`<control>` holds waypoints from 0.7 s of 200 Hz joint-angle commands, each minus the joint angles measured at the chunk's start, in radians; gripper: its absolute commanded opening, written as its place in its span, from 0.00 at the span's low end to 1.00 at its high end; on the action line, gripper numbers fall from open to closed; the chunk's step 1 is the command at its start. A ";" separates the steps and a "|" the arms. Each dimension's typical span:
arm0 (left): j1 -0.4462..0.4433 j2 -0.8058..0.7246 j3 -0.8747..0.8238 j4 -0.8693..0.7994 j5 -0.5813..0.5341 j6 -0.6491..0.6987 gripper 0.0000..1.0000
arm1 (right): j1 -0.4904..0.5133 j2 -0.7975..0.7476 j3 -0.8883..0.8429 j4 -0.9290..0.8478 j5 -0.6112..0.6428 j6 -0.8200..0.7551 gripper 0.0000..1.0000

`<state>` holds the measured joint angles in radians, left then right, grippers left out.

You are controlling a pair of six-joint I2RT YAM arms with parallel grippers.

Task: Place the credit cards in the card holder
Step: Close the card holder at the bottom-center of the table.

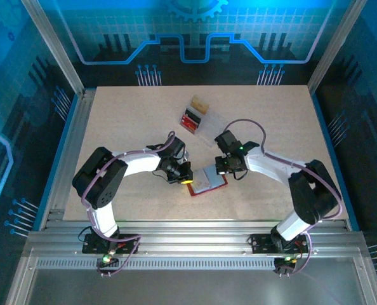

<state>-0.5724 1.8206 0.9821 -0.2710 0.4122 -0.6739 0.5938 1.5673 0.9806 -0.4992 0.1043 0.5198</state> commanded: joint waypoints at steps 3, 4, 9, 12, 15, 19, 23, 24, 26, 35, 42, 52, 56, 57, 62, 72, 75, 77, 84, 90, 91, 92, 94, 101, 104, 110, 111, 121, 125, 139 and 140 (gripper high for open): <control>-0.007 0.069 -0.045 -0.021 -0.039 0.000 0.05 | 0.038 -0.046 0.003 0.122 -0.259 0.043 0.00; -0.007 0.069 -0.045 -0.020 -0.038 -0.001 0.05 | 0.039 -0.046 0.001 0.129 -0.267 0.047 0.00; -0.007 0.067 -0.045 -0.016 -0.035 -0.003 0.05 | 0.042 -0.046 -0.007 0.161 -0.304 0.069 0.00; -0.007 0.064 -0.044 -0.015 -0.034 -0.005 0.05 | 0.045 -0.044 -0.012 0.181 -0.323 0.083 0.00; -0.007 0.063 -0.043 -0.013 -0.032 -0.008 0.05 | 0.047 -0.042 -0.017 0.201 -0.343 0.096 0.00; -0.007 0.060 -0.043 -0.011 -0.030 -0.011 0.05 | 0.051 -0.038 -0.024 0.228 -0.366 0.113 0.00; -0.006 0.056 -0.042 -0.008 -0.026 -0.013 0.05 | 0.054 -0.033 -0.031 0.254 -0.384 0.130 0.00; -0.006 0.055 -0.042 -0.007 -0.025 -0.014 0.05 | 0.055 -0.032 -0.033 0.260 -0.390 0.135 0.00; -0.006 0.053 -0.042 -0.006 -0.024 -0.015 0.05 | 0.057 -0.029 -0.036 0.272 -0.400 0.144 0.00; -0.006 0.044 -0.041 0.001 -0.015 -0.022 0.06 | 0.062 -0.013 -0.052 0.330 -0.435 0.181 0.00; -0.006 0.039 -0.041 0.006 -0.007 -0.027 0.06 | 0.064 0.003 -0.069 0.380 -0.460 0.213 0.00; -0.005 0.033 -0.040 0.011 0.005 -0.035 0.06 | 0.063 0.034 -0.090 0.453 -0.498 0.260 0.00; -0.004 0.030 -0.041 0.013 0.009 -0.037 0.06 | 0.063 0.047 -0.095 0.490 -0.513 0.273 0.00; -0.003 0.030 -0.041 0.013 0.009 -0.037 0.06 | 0.064 0.050 -0.095 0.496 -0.516 0.278 0.00; -0.002 0.026 -0.042 0.015 0.012 -0.041 0.07 | 0.063 0.064 -0.121 0.530 -0.528 0.303 0.00; 0.002 0.013 -0.050 0.019 0.013 -0.050 0.09 | 0.061 0.092 -0.155 0.602 -0.540 0.350 0.00; 0.004 0.008 -0.053 0.021 0.013 -0.052 0.10 | 0.061 0.099 -0.165 0.621 -0.544 0.362 0.00; 0.005 0.005 -0.056 0.022 0.014 -0.054 0.10 | 0.061 0.102 -0.171 0.633 -0.546 0.370 0.00; 0.011 -0.009 -0.066 0.027 0.013 -0.061 0.11 | 0.060 0.119 -0.188 0.664 -0.549 0.394 0.00; 0.018 -0.020 -0.077 0.029 0.014 -0.067 0.13 | 0.060 0.129 -0.201 0.683 -0.547 0.405 0.00; 0.019 -0.022 -0.079 0.029 0.013 -0.068 0.13 | 0.060 0.131 -0.203 0.685 -0.546 0.406 0.00; 0.020 -0.023 -0.080 0.029 0.013 -0.069 0.13 | 0.060 0.132 -0.204 0.687 -0.544 0.407 0.00; 0.022 -0.028 -0.084 0.030 0.014 -0.071 0.13 | 0.060 0.134 -0.207 0.688 -0.541 0.409 0.00; 0.030 -0.041 -0.098 0.034 0.014 -0.078 0.14 | 0.062 0.140 -0.213 0.688 -0.530 0.410 0.00; 0.034 -0.049 -0.106 0.037 0.016 -0.081 0.14 | 0.063 0.142 -0.215 0.685 -0.526 0.409 0.00; 0.040 -0.063 -0.120 0.043 0.020 -0.088 0.15 | 0.063 0.144 -0.219 0.681 -0.518 0.408 0.00; 0.042 -0.066 -0.122 0.044 0.021 -0.088 0.16 | 0.063 0.145 -0.219 0.680 -0.517 0.408 0.00; 0.053 -0.094 -0.149 0.058 0.030 -0.097 0.17 | 0.063 0.147 -0.224 0.673 -0.503 0.404 0.00; 0.057 -0.104 -0.159 0.061 0.035 -0.100 0.18 | 0.063 0.149 -0.223 0.664 -0.496 0.400 0.00; 0.070 -0.144 -0.188 0.067 0.048 -0.107 0.20 | 0.072 0.149 -0.213 0.619 -0.462 0.375 0.00; 0.070 -0.147 -0.191 0.067 0.049 -0.107 0.20 | 0.074 0.149 -0.213 0.616 -0.459 0.373 0.00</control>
<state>-0.5232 1.7363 0.8505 -0.1795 0.4423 -0.7475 0.6510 1.6863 0.7860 0.1707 -0.4118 0.8906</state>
